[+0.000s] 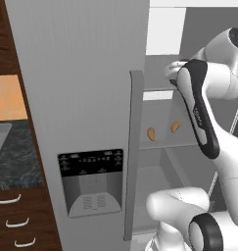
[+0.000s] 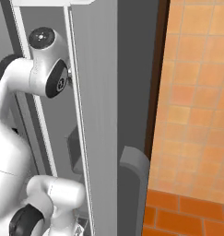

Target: Place one sweet potato and one steak in each tupperware on the nearby counter, to pack two identical lunches.

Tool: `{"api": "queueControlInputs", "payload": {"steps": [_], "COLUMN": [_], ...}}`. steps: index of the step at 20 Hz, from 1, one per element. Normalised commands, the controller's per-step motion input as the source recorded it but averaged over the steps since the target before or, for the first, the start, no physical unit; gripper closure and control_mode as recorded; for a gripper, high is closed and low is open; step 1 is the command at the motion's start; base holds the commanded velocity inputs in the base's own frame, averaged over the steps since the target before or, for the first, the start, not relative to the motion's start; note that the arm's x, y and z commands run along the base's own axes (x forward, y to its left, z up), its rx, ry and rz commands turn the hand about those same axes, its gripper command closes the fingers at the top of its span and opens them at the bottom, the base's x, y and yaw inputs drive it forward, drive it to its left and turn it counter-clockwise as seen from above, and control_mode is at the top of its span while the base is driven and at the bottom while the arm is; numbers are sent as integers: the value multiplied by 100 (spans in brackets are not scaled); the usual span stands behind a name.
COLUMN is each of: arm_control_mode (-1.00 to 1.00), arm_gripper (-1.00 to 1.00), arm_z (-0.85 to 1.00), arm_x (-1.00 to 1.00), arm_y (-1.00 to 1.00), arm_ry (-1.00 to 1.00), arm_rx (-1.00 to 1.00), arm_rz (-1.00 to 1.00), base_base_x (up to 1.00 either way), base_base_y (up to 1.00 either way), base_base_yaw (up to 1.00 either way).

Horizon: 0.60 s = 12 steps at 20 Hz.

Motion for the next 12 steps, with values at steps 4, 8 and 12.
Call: {"api": "queueControlInputs", "payload": {"steps": [4,8,12], "arm_control_mode": [-100,-100,100], "arm_gripper": [100,100,100], "arm_z": [-17,-24,-7], "arm_x": [-60,-63,-25], "arm_y": [16,18,2], "arm_ry": [6,4,0], "arm_rx": [-3,0,0], "arm_rz": [2,4,1], "base_base_x": [0,0,-75], "base_base_y": [0,0,21], "base_base_yaw": [0,0,7]}}
